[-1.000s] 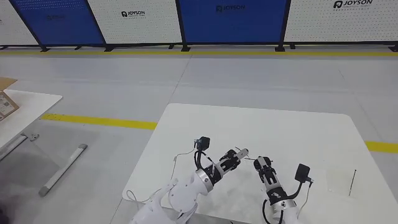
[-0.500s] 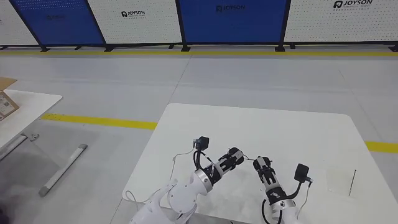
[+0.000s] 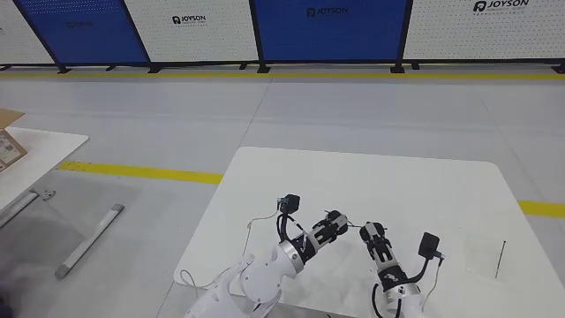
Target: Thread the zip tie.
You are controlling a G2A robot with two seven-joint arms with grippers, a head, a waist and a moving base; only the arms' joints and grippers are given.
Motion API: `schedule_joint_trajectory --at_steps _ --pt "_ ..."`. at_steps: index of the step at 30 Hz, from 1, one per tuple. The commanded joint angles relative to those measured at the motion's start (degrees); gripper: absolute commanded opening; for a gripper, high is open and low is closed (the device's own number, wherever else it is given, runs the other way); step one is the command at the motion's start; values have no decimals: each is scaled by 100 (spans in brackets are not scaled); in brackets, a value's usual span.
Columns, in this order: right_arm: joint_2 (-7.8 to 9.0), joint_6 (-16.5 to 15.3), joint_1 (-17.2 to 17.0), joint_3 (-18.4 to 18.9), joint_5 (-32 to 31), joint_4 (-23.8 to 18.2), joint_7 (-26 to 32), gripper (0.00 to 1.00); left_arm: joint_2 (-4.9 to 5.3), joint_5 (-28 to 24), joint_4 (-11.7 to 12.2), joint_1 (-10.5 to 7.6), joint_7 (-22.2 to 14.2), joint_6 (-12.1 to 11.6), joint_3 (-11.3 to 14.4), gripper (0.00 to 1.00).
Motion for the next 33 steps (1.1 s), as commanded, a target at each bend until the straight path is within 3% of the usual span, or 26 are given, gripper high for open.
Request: schedule_joint_trajectory --at_steps 1,12,14,15,21,28,33 --pt "-1 -6 -4 4 1 3 6 0 -1 -2 6 -1 2 3 -1 0" --pt "-7 -79 -15 15 34 11 29 0 -4 -55 20 -13 -54 -9 10 0" --pt "-9 -65 3 18 70 17 69 61 -12 -144 43 -12 -55 39 18 0" --pt "-10 -54 19 19 91 25 92 100 -18 -202 59 -24 -40 79 19 0" --pt "-12 -77 81 -2 67 7 206 100 -51 -508 135 -91 69 127 6 0" --pt "-6 -133 33 42 73 -65 220 100 -62 -1384 49 43 305 46 -337 0" --pt "-13 -253 2 77 186 -58 100 100 -48 -1582 11 116 212 56 -458 0"
